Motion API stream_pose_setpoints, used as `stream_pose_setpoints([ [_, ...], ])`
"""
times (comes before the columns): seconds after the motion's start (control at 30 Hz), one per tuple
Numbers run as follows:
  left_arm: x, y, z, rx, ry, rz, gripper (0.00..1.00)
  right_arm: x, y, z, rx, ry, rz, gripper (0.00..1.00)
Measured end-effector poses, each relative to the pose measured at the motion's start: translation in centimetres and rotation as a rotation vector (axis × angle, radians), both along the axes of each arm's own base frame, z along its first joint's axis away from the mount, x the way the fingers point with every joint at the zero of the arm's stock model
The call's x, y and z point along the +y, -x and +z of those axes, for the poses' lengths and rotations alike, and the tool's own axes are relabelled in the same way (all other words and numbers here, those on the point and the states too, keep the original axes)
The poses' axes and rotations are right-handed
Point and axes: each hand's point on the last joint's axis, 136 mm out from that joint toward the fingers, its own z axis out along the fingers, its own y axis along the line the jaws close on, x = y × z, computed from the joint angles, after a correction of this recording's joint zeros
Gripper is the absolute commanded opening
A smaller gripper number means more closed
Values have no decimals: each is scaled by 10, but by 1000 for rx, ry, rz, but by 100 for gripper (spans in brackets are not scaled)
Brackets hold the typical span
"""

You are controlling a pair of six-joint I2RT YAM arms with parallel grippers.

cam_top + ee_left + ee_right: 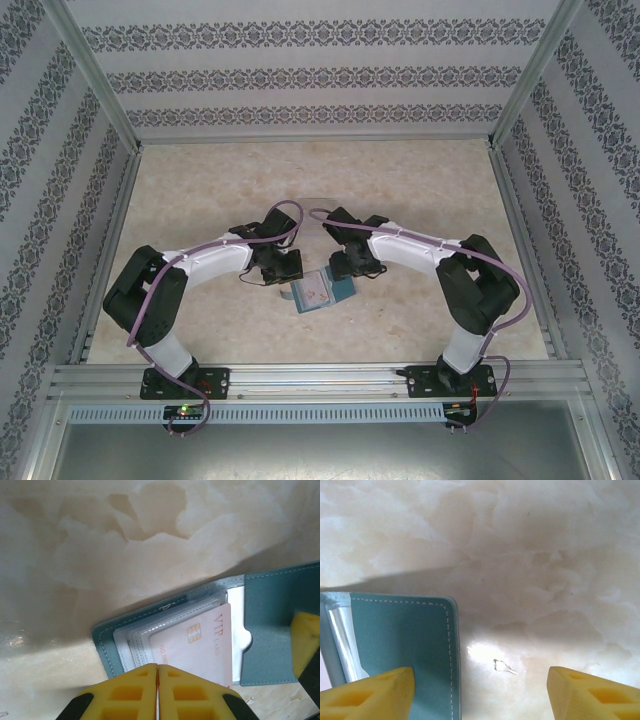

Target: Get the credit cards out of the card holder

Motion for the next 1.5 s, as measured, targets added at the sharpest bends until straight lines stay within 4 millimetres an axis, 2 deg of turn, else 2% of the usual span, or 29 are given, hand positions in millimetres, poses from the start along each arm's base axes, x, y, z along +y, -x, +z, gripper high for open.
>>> stream_pose_setpoints([
  [0.2, -3, 2, 1, 10, 15, -7, 10, -10, 17, -8, 49, 11, -28, 64],
  [0.47, -5, 4, 1, 16, 24, -14, 11, -15, 27, -15, 87, 14, -59, 64],
  [0.63, -10, 9, -5, 42, 28, -29, 11, -14, 27, -8, 72, -1, -69, 64],
  [0.77, -10, 10, -11, 58, 21, -31, 11, -11, 23, 8, 39, -35, -72, 65],
  [0.93, -10, 10, -12, 60, 20, -31, 11, -1, 18, 33, -5, -108, -74, 62],
  [1.03, -10, 10, -12, 58, 21, -31, 11, 7, 16, 48, -20, -168, -82, 57],
  [1.23, -10, 10, -14, 61, 19, -30, 11, 40, 16, 73, -10, -379, -106, 43],
  [1.37, -10, 10, -15, 63, 17, -30, 11, 62, 20, 75, 39, -515, -122, 35],
  [1.5, -10, 10, -15, 63, 17, -30, 11, 67, 30, 58, 113, -556, -148, 31],
])
